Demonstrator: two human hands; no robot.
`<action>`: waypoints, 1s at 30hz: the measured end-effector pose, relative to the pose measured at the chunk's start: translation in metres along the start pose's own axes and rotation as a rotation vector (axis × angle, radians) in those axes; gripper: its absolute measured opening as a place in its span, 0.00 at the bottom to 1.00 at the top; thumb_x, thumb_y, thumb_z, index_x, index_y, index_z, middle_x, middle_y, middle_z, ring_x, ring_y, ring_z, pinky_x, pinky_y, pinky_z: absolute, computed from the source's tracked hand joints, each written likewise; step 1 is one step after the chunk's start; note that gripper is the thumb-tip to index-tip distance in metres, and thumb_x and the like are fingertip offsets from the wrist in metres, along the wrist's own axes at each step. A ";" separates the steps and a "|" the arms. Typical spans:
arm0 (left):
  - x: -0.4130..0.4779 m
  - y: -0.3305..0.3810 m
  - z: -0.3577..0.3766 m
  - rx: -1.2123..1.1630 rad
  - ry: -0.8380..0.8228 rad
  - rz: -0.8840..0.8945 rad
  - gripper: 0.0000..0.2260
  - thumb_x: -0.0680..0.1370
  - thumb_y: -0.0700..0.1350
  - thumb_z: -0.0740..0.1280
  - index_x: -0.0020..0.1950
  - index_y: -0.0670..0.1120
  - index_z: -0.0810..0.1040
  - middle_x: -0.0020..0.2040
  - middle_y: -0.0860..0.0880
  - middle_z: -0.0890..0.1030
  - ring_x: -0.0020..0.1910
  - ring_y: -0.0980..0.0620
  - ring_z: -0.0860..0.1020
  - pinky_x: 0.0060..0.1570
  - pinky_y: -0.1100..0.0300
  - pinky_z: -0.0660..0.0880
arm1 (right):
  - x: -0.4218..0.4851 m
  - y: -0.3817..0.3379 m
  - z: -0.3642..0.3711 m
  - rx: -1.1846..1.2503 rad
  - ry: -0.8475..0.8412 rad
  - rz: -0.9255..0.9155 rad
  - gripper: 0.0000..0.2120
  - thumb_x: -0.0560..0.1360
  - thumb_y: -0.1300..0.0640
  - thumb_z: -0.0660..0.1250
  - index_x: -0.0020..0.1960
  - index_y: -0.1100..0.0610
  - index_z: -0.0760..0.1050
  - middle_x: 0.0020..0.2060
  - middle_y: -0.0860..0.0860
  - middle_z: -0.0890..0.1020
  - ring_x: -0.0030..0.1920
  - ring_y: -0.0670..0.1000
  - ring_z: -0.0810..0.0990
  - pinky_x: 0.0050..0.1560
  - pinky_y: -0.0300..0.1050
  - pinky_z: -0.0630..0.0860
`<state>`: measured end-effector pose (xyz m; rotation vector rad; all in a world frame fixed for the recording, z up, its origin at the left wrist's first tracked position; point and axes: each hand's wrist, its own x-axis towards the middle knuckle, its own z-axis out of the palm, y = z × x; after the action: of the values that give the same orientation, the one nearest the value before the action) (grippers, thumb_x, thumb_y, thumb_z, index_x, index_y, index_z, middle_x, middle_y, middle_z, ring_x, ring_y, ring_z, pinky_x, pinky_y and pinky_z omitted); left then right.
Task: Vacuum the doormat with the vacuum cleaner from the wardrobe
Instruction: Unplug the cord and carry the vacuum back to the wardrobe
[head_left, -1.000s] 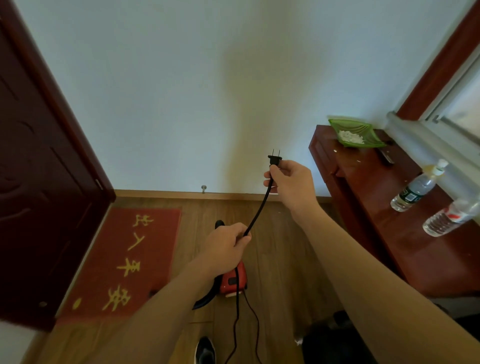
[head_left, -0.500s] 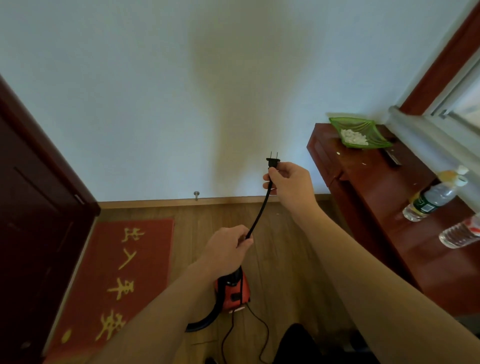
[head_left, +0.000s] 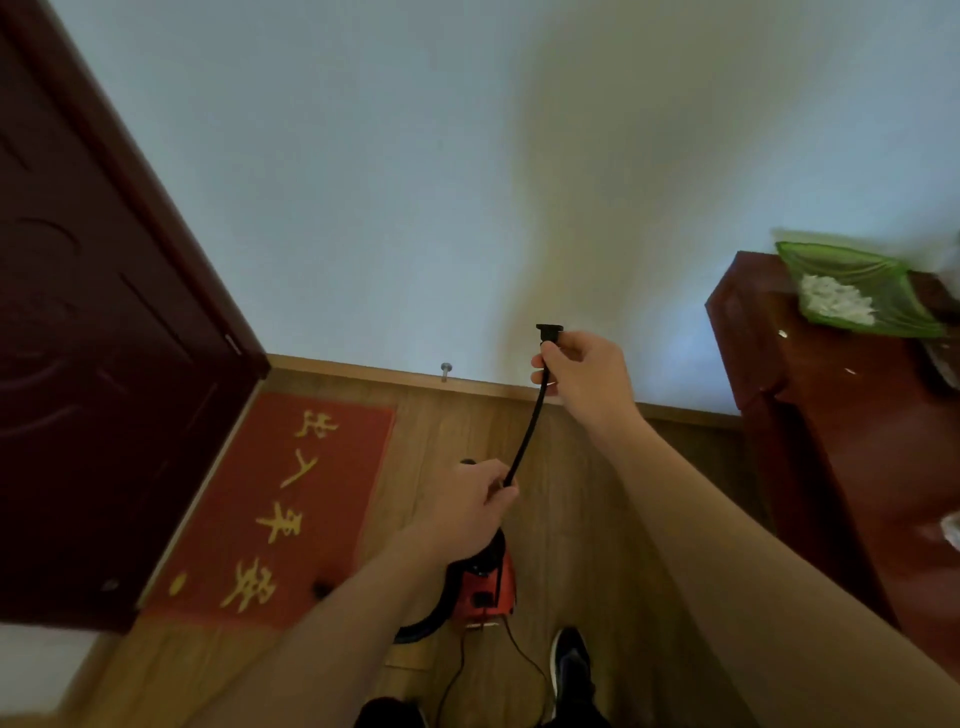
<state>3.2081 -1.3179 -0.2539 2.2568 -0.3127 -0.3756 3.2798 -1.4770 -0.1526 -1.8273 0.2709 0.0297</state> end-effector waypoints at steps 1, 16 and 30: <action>0.004 -0.002 0.006 -0.014 -0.001 -0.030 0.06 0.83 0.48 0.64 0.47 0.53 0.77 0.39 0.51 0.82 0.38 0.52 0.82 0.42 0.46 0.81 | 0.008 0.007 -0.001 -0.005 -0.017 0.011 0.05 0.83 0.57 0.63 0.55 0.54 0.78 0.44 0.50 0.85 0.44 0.52 0.85 0.51 0.52 0.82; 0.027 -0.071 0.103 -0.223 -0.028 -0.338 0.07 0.85 0.45 0.63 0.51 0.47 0.79 0.43 0.51 0.81 0.40 0.61 0.78 0.38 0.69 0.73 | 0.076 0.138 0.030 -0.103 -0.271 0.150 0.09 0.82 0.59 0.64 0.45 0.51 0.78 0.45 0.58 0.85 0.47 0.59 0.85 0.53 0.56 0.83; 0.033 -0.220 0.224 -0.290 -0.056 -0.494 0.04 0.82 0.45 0.67 0.50 0.48 0.81 0.42 0.51 0.82 0.41 0.53 0.80 0.42 0.53 0.78 | 0.104 0.338 0.106 -0.038 -0.336 0.433 0.08 0.83 0.60 0.63 0.60 0.58 0.78 0.46 0.54 0.84 0.43 0.49 0.83 0.47 0.43 0.82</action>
<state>3.1789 -1.3415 -0.5671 2.0179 0.2667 -0.6926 3.3262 -1.4763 -0.5186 -1.7372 0.4225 0.6409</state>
